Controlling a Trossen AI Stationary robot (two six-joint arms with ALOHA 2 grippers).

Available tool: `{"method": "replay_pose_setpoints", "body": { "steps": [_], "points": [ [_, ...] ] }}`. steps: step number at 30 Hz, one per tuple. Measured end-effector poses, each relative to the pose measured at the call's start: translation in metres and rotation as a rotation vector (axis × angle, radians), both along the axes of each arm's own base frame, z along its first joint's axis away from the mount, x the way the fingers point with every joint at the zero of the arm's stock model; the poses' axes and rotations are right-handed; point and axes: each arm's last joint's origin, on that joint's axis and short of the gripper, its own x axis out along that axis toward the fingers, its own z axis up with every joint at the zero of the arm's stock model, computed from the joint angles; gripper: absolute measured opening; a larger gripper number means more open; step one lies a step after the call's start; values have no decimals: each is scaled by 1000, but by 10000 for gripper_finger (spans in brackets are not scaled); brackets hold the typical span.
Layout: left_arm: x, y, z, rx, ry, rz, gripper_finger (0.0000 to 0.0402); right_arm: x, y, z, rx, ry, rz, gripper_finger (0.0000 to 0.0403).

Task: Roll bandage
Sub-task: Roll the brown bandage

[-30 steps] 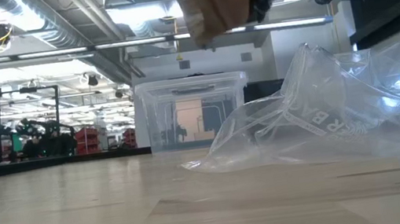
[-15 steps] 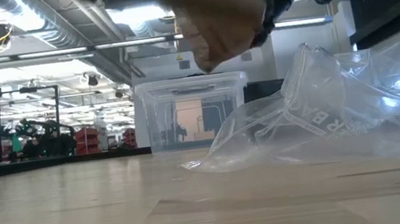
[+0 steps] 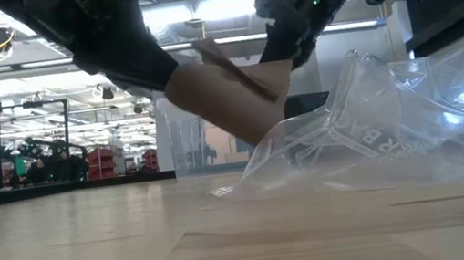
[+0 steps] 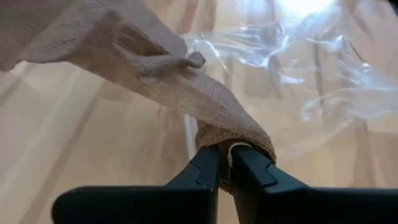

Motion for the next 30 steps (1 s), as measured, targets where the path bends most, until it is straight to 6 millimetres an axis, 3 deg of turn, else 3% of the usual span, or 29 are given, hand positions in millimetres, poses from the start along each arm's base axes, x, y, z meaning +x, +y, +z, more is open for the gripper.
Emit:
{"method": "replay_pose_setpoints", "body": {
  "steps": [4, 8, 12, 18, 22, 25, 30],
  "points": [
    [0, -3, 1, -31, -5, -12, 14, 5, 1, -11, 207, 4, 20, 299],
    [0, -4, 1, -45, -13, -15, 14, 5, 2, 5, 334, 34, 16, 310],
    [0, -2, 1, -48, -10, -8, 14, 5, 1, 31, 270, 2, 24, 312],
    [0, -3, 1, -66, -13, 3, 14, -2, -4, 33, 206, 63, 5, 312],
    [1, -8, 6, -96, -59, -8, 15, -12, -2, 52, 191, 104, 40, 312],
    [1, -11, 24, -73, -109, -53, 14, -27, 3, 63, 199, 123, 103, 312],
    [-6, -5, 82, 75, -277, -98, 13, -56, 19, 91, 123, 32, 216, 312]
  ]
}}
